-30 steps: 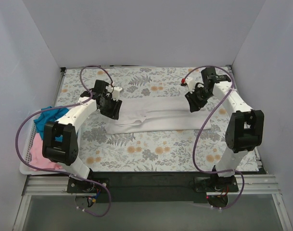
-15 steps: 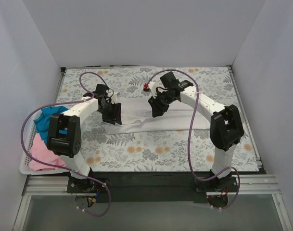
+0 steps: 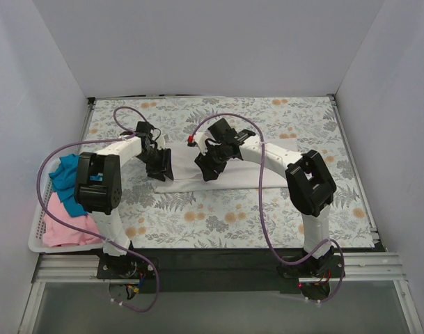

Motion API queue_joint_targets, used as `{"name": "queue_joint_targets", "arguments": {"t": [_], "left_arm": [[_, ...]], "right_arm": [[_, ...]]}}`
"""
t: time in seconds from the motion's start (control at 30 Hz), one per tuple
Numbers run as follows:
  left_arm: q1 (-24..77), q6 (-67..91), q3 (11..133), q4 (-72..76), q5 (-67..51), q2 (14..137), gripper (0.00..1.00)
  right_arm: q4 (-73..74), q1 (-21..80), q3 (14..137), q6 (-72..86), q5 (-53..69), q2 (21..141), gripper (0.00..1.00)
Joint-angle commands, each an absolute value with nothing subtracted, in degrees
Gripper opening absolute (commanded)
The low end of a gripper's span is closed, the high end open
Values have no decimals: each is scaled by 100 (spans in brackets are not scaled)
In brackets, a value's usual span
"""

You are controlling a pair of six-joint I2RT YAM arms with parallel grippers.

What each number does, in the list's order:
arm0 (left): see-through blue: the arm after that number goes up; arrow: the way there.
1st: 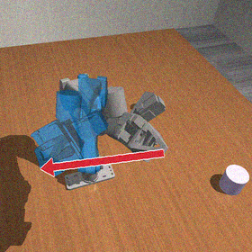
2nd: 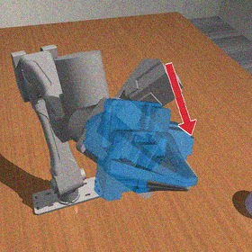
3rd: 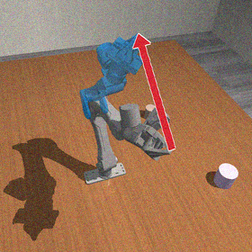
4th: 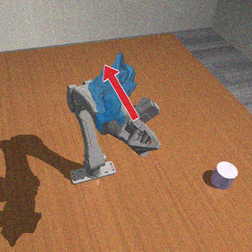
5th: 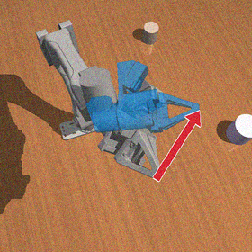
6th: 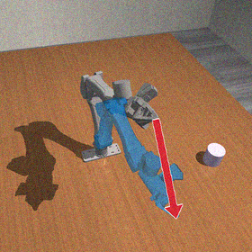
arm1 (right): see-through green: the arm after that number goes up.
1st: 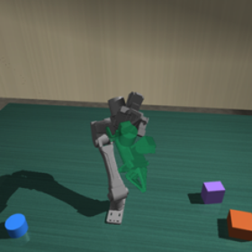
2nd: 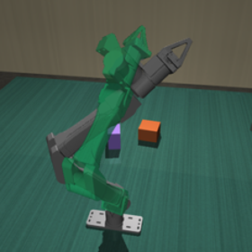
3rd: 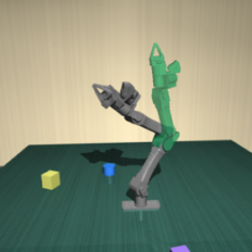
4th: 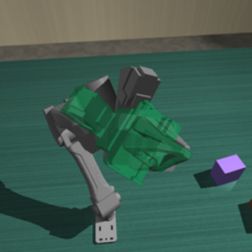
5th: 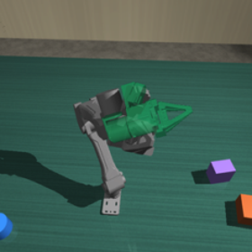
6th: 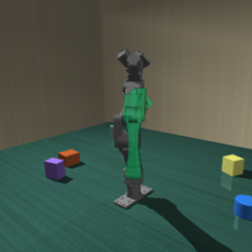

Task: Fold and stack the t-shirts
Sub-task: Fold the tshirt

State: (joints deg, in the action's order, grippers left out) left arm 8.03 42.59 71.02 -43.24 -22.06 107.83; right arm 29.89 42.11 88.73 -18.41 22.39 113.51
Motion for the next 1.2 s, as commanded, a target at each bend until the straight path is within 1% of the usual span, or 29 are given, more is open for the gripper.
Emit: {"name": "queue_joint_targets", "arguments": {"t": [0.0,0.2,0.3,0.37,0.43,0.47,0.5,0.53,0.57,0.6,0.67,0.7,0.87,1.07,1.1,1.13,1.17], "left_arm": [[809,4307,7330,-4306,-2417,10784,41],[809,4315,7383,-4307,-2470,10653,37],[809,4324,7418,-4333,-2496,10635,33],[809,4333,7427,-4324,-2531,10652,28],[809,4324,7488,-4307,-2557,10705,24],[809,4333,7514,-4307,-2566,10722,19],[809,4333,7549,-4307,-2575,10740,17],[800,4324,7628,-4298,-2593,10740,13],[809,4316,7664,-4289,-2619,10740,7],[809,4315,7690,-4263,-2619,10723,4],[809,4333,7813,-4254,-2706,10714,0],[809,4350,7840,-4237,-2733,10705,0],[800,4500,8085,-4149,-2804,10801,0],[791,4605,8402,-4043,-2962,11100,0],[791,4623,8498,-4008,-2979,11135,0],[782,4632,8543,-3990,-2971,11171,0],[791,4684,8586,-3964,-2988,11206,0]], "right_arm": [[2786,4306,9070,-1881,1995,11478,59],[2689,4412,9105,-1977,1697,11663,59],[2690,4421,9176,-1995,1635,11724,60],[2681,4430,9211,-1986,1626,11751,59],[2672,4430,9255,-1969,1591,11786,52],[2672,4430,9264,-1969,1556,11795,49],[2681,4421,9281,-1960,1530,11812,38],[2681,4430,9307,-1960,1442,11812,31],[2689,4421,9308,-1969,1398,11812,26],[2672,4421,9316,-1977,1363,11795,16],[2663,4412,9325,-1995,1205,11769,4],[2663,4403,9325,-1995,1169,11760,1],[2558,4272,9457,-1899,1099,11716,1],[2566,4140,9931,-1872,949,11917,1],[2558,4122,10001,-1846,932,11944,3],[2566,4087,10054,-1837,853,11979,6],[2558,4061,10089,-1828,809,12014,12]]}}
